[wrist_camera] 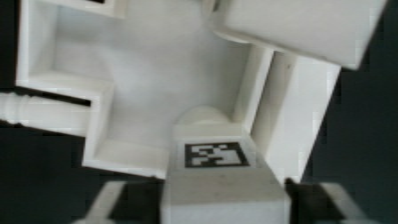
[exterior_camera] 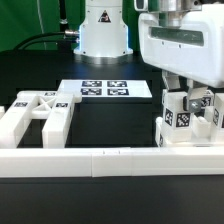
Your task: Assemble chair
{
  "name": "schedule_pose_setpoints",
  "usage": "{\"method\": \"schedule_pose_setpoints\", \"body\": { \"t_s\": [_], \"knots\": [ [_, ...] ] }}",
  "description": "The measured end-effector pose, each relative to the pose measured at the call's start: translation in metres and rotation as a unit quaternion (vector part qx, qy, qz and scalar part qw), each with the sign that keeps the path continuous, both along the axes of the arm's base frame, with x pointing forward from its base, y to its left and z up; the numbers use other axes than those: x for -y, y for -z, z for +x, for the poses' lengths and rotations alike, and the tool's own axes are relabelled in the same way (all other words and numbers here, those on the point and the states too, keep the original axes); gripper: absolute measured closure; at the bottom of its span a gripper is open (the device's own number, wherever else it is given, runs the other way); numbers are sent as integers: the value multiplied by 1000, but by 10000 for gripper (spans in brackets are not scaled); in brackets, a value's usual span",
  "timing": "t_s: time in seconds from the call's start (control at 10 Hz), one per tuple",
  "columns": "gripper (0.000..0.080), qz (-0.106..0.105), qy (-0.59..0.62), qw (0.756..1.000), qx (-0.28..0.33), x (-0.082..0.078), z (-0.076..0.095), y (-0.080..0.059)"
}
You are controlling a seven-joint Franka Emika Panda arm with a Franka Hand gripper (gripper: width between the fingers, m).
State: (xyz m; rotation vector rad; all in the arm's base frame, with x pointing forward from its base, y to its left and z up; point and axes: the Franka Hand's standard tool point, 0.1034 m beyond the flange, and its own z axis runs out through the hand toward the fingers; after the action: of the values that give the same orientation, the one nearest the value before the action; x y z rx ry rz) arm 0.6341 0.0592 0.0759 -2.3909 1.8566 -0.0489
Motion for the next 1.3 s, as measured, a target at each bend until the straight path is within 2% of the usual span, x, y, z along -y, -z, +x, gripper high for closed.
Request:
{"method": "schedule_pose_setpoints", "body": {
  "t_s": [0.1,0.2,0.3,0.5,0.9,1.3],
  "knots": [
    [266,-2,-24,1000,2,1,0,0],
    [266,-7,-59,998,5,1,0,0],
    [175,-11,-107,994,8,1,0,0],
    [154,-20,-185,982,13,2,-1,1],
    [150,-42,-355,934,19,3,-1,0],
    [150,-64,-516,854,24,5,0,0]
  ]
}}
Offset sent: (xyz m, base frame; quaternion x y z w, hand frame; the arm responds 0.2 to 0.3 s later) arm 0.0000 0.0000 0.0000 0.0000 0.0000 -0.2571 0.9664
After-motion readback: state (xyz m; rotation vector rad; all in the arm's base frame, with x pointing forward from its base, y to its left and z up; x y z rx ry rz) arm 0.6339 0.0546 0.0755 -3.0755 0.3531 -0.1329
